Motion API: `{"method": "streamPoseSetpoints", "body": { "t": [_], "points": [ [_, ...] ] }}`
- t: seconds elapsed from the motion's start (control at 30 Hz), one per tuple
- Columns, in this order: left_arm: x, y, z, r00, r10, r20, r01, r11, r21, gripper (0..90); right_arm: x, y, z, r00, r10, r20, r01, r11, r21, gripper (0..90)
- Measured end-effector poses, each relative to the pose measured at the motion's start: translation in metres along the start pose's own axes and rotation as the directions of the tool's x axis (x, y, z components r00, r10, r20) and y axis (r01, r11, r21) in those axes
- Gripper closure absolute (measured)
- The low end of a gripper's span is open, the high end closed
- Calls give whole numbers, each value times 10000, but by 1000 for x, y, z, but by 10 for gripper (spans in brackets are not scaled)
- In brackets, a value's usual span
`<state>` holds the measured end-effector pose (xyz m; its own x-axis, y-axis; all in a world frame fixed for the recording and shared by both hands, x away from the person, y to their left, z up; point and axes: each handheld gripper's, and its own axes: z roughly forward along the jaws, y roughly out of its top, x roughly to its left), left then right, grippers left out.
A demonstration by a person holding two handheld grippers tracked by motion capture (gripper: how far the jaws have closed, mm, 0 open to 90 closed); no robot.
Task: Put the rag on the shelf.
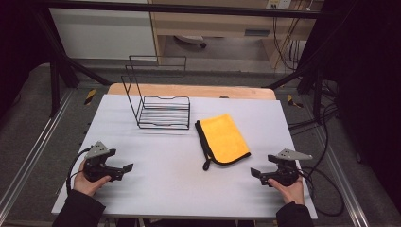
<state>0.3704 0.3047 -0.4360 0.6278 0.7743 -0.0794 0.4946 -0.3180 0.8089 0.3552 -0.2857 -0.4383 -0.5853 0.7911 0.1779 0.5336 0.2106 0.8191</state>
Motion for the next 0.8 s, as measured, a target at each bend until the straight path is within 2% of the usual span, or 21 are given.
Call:
{"method": "streamPoseSetpoints", "body": {
  "t": [0.3,0.8],
  "points": [
    [-2,-1,1,9999,125,6,-125,9999,49,29,4,2,0,10000,-89,-12,89,10000,36,13],
    [-1,-1,2,9999,56,-89,-55,9999,109,29,17,8,9,9994,-330,-96,330,9994,42,13]
  ]
}}
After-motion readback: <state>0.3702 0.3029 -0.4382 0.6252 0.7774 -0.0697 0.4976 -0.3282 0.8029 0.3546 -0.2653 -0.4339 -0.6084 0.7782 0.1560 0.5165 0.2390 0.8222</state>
